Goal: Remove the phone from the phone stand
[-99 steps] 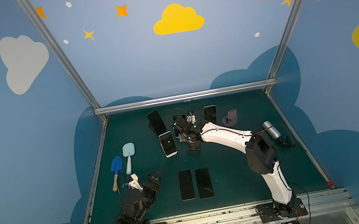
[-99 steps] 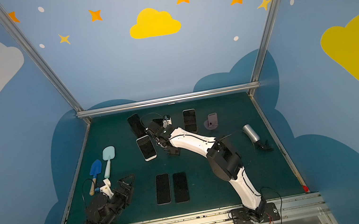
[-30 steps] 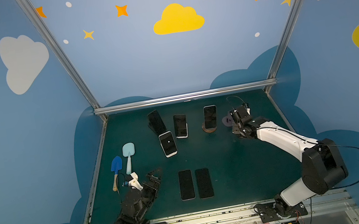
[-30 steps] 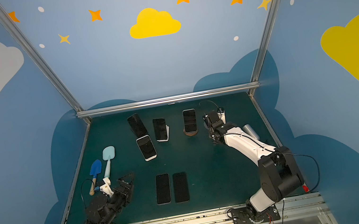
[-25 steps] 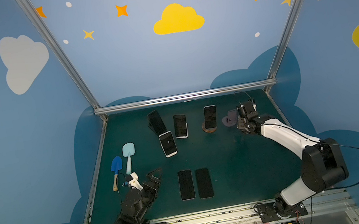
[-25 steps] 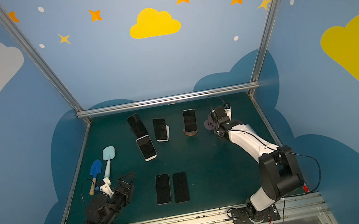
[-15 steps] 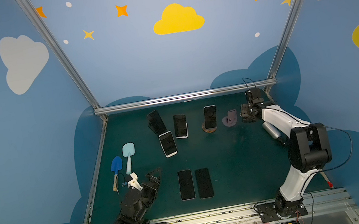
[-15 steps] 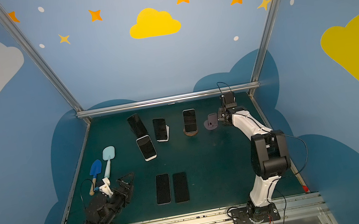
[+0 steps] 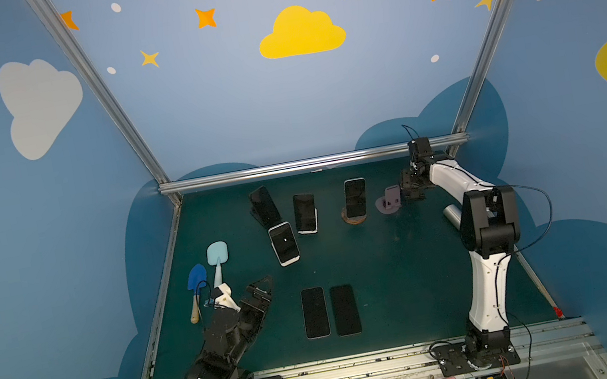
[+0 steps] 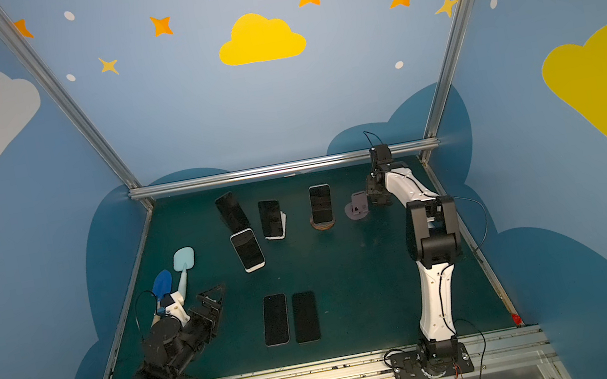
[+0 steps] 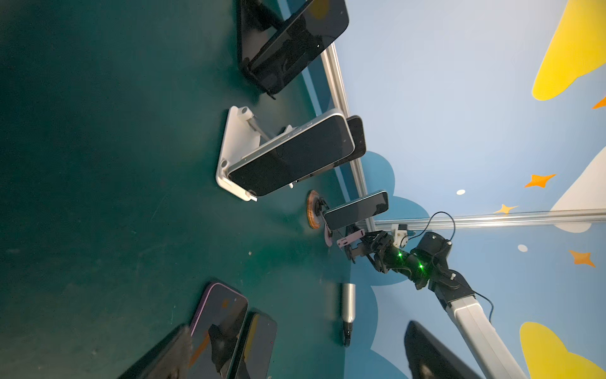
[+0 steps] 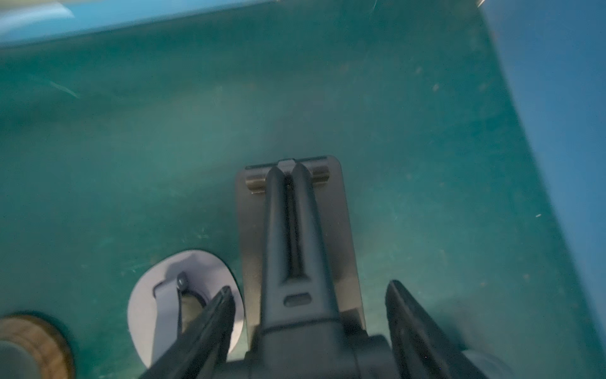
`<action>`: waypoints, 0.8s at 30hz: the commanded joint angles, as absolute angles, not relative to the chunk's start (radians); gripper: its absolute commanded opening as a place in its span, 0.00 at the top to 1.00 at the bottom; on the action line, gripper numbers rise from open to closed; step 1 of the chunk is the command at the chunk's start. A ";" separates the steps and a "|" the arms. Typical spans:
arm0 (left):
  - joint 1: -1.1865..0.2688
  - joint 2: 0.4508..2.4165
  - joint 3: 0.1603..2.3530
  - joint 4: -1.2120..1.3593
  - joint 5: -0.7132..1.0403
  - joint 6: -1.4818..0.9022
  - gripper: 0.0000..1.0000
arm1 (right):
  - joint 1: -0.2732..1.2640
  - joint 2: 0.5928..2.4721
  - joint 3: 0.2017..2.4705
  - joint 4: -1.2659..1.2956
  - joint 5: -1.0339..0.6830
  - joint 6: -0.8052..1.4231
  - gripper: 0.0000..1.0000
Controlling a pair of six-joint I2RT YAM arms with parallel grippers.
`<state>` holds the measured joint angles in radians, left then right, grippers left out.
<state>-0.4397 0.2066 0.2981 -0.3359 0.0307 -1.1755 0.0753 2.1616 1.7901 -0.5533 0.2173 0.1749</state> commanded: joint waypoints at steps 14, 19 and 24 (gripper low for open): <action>-0.442 0.224 0.353 -0.351 0.009 -1.134 0.00 | 0.057 2.142 1.870 -0.703 0.185 0.219 0.15; -0.442 0.232 0.370 -0.368 0.016 -1.123 0.00 | 0.064 2.026 1.875 -0.735 0.192 0.255 0.14; -0.441 0.282 0.417 -0.416 0.039 -1.083 0.00 | 0.092 1.882 1.846 -0.777 0.258 0.318 0.13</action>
<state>-0.4397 0.2634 0.3794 -0.3756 0.0246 -1.1294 0.0731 1.9892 1.8362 -0.7330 0.2108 0.2646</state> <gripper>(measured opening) 0.998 0.867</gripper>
